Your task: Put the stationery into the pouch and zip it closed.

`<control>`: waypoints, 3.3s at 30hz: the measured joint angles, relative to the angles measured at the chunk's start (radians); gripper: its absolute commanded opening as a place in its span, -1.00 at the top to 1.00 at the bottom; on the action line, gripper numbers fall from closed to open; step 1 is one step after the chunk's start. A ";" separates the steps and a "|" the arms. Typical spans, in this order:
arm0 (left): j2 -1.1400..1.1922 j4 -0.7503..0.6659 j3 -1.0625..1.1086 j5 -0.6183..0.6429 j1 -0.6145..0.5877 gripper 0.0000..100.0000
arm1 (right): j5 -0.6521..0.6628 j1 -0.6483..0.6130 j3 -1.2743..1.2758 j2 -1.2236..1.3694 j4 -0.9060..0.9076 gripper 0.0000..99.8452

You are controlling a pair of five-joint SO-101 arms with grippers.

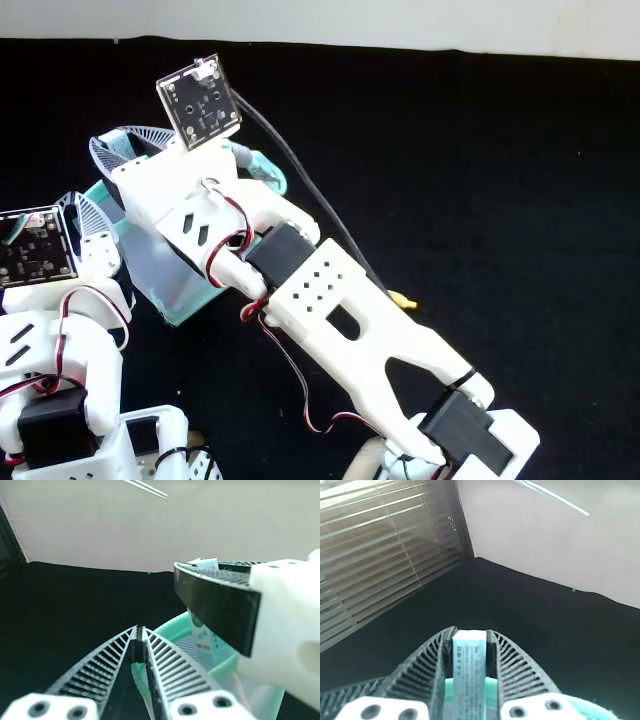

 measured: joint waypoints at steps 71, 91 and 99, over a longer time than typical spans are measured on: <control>0.000 -0.002 0.003 0.000 0.002 0.98 | 0.730 0.364 0.775 -0.450 0.460 0.46; 0.000 -0.002 0.003 0.000 0.002 0.98 | 0.822 0.423 0.712 0.091 0.187 0.46; -0.002 -0.002 0.011 0.000 0.002 0.98 | 0.838 0.431 0.646 0.163 0.187 0.46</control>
